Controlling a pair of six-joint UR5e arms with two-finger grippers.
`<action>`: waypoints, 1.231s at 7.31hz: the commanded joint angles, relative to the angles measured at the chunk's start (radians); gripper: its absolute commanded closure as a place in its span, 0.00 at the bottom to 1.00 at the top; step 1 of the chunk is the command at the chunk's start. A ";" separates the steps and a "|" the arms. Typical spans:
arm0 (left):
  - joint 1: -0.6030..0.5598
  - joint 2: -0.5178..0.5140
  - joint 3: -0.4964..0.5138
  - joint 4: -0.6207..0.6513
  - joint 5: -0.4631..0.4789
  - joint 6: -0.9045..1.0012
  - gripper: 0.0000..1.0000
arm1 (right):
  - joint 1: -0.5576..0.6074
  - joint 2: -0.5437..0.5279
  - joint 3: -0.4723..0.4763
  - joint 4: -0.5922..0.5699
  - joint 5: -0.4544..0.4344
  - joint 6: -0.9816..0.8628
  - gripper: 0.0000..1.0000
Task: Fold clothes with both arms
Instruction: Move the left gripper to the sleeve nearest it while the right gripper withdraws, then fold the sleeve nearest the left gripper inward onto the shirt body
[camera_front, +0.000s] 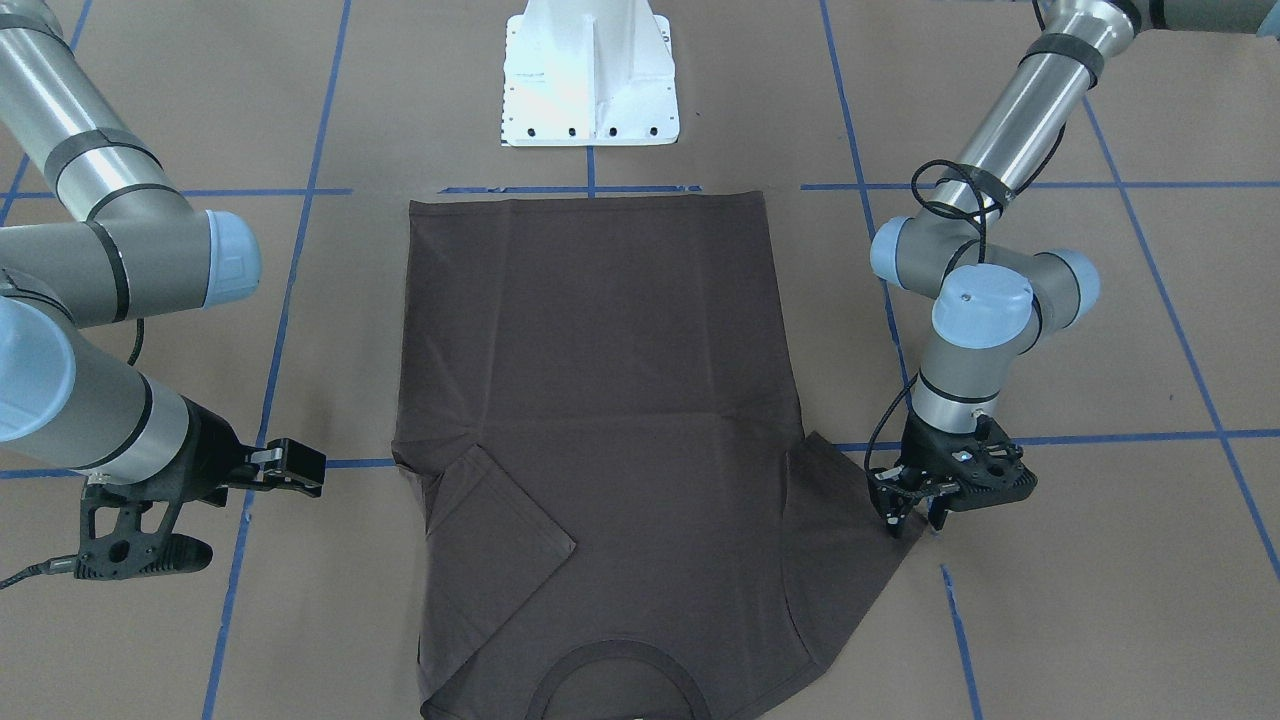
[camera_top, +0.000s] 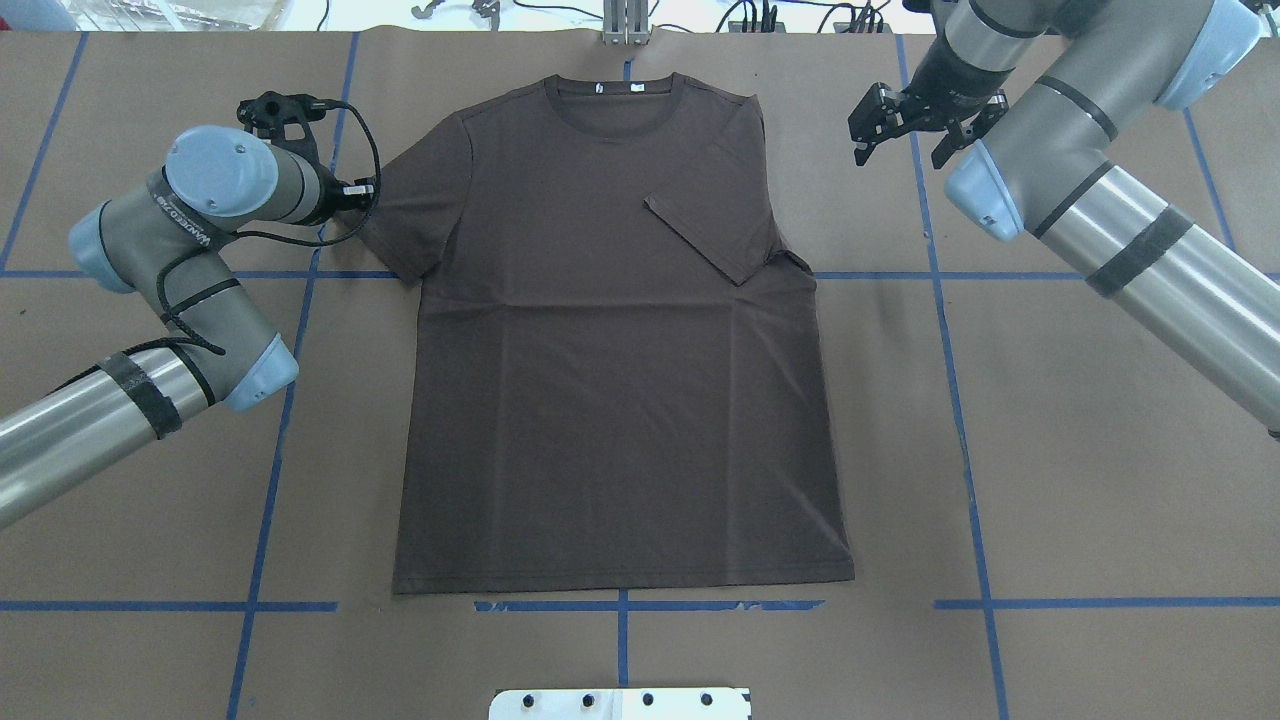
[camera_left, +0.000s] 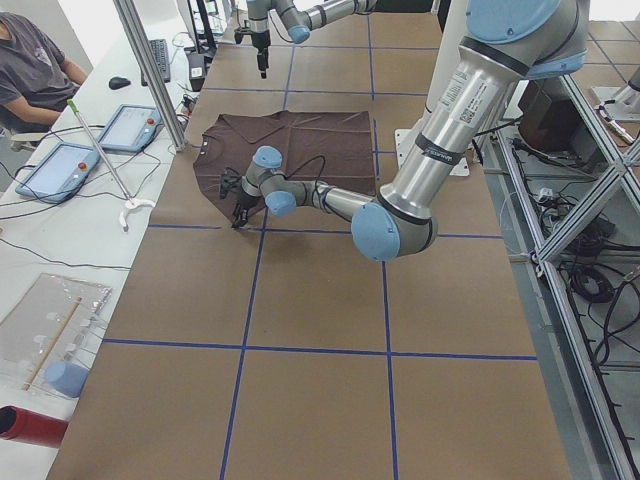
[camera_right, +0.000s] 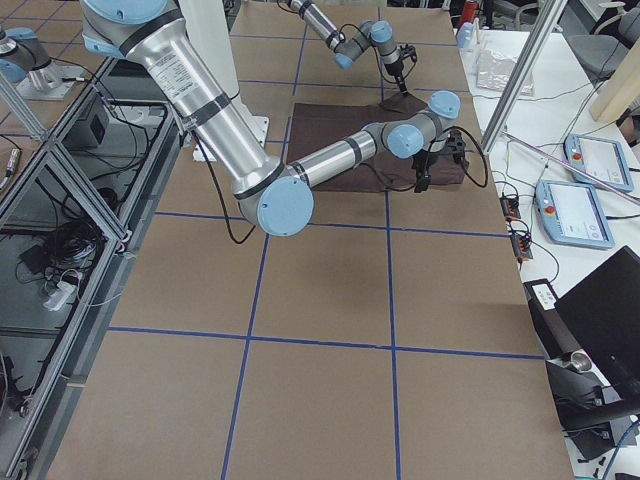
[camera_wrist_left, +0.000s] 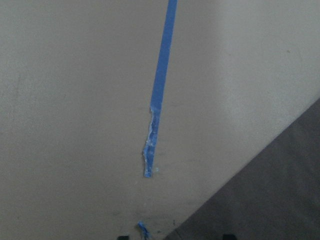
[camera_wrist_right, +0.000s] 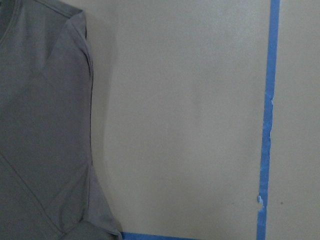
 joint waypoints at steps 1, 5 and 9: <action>-0.001 -0.002 -0.005 0.005 -0.002 0.001 1.00 | 0.000 -0.002 -0.001 0.000 0.000 0.000 0.00; -0.013 -0.116 -0.115 0.240 -0.053 0.000 1.00 | -0.002 -0.008 -0.001 0.002 -0.003 -0.009 0.00; 0.048 -0.353 0.075 0.270 -0.054 -0.156 1.00 | -0.011 -0.048 -0.001 0.098 -0.005 0.003 0.00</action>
